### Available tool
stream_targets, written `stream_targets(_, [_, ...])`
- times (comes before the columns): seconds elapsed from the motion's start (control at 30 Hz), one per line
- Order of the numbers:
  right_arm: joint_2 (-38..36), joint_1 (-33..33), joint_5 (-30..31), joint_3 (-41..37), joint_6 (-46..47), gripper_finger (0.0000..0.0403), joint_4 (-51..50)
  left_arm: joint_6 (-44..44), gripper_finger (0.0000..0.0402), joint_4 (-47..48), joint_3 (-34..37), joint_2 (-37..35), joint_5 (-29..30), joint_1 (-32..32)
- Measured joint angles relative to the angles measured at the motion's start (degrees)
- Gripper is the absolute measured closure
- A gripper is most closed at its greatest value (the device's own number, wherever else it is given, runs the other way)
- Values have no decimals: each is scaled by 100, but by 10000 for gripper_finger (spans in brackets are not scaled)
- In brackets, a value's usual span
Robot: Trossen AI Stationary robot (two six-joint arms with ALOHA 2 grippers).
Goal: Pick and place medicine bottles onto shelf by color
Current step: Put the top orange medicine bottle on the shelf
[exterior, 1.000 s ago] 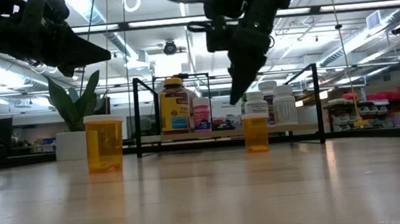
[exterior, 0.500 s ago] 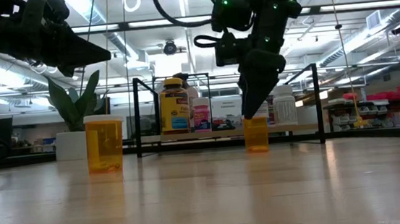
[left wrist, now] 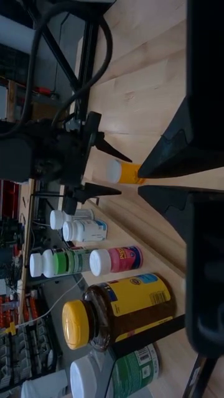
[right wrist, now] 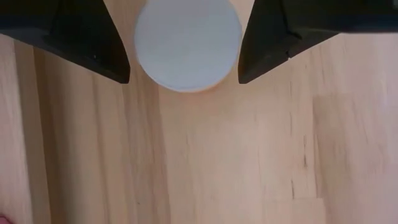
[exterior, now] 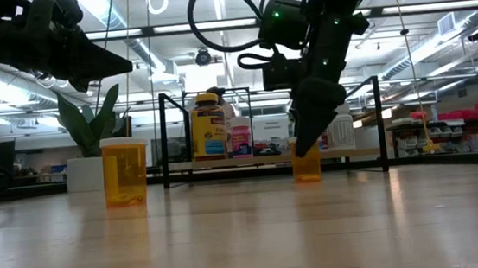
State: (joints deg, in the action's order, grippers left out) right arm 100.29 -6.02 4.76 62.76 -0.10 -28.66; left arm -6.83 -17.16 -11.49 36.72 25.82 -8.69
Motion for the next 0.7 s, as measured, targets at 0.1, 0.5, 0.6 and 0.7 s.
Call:
stream_targets(0.1, [0,-4,15,-9,0,107,14,1,364,1,0,-1,-1,0])
stream_targets(0.5, [0,-4,14,-9,13,162,-7,3,368,-1,0,0,0,0])
stream_targets(0.6, [0,-4,13,-9,17,168,-9,4,364,1,0,0,0,0])
stream_targets(0.7, [0,-4,-11,24,32,171,-67,0,363,-1,0,1,0,0])
